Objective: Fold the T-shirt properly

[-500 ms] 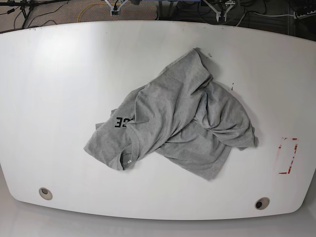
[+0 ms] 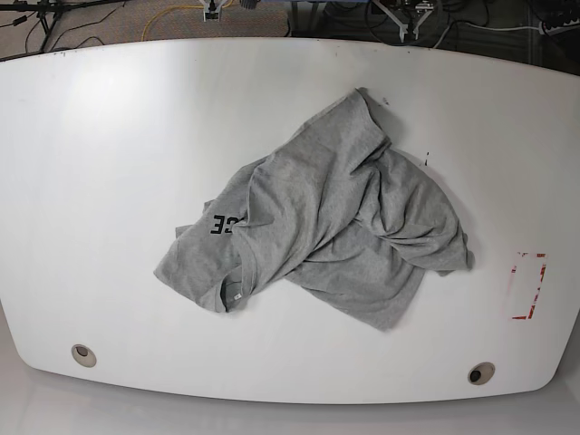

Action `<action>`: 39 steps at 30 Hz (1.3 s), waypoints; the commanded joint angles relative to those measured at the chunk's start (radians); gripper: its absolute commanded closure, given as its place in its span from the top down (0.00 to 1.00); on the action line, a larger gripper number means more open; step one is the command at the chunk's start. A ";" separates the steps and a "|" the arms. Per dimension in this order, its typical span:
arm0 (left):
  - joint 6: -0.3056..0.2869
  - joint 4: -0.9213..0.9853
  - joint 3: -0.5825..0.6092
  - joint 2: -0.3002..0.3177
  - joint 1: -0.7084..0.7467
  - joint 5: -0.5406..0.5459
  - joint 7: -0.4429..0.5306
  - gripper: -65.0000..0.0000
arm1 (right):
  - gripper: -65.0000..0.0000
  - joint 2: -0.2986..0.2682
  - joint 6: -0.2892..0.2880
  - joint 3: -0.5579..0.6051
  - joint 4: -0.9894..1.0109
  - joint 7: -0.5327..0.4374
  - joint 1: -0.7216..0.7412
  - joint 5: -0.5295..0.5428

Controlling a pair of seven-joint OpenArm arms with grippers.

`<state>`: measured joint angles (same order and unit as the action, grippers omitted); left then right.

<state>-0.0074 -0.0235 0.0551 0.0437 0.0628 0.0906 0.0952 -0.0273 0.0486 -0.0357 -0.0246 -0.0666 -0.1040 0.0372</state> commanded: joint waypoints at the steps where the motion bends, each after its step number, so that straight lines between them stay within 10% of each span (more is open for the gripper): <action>1: 0.001 0.000 0.000 0.002 0.002 -0.002 0.000 0.68 | 0.63 0.001 0.001 -0.002 0.003 0.004 -0.005 -0.003; 39: -0.004 -0.033 -0.006 0.013 0.029 0.002 0.009 0.67 | 0.63 0.001 0.011 0.011 -0.032 -0.016 -0.047 -0.025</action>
<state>-0.0082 -0.0471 0.0521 0.0490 0.0742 0.0978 0.1024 -0.0212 0.0532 -0.0250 -0.0422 -0.0803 -0.1200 0.0223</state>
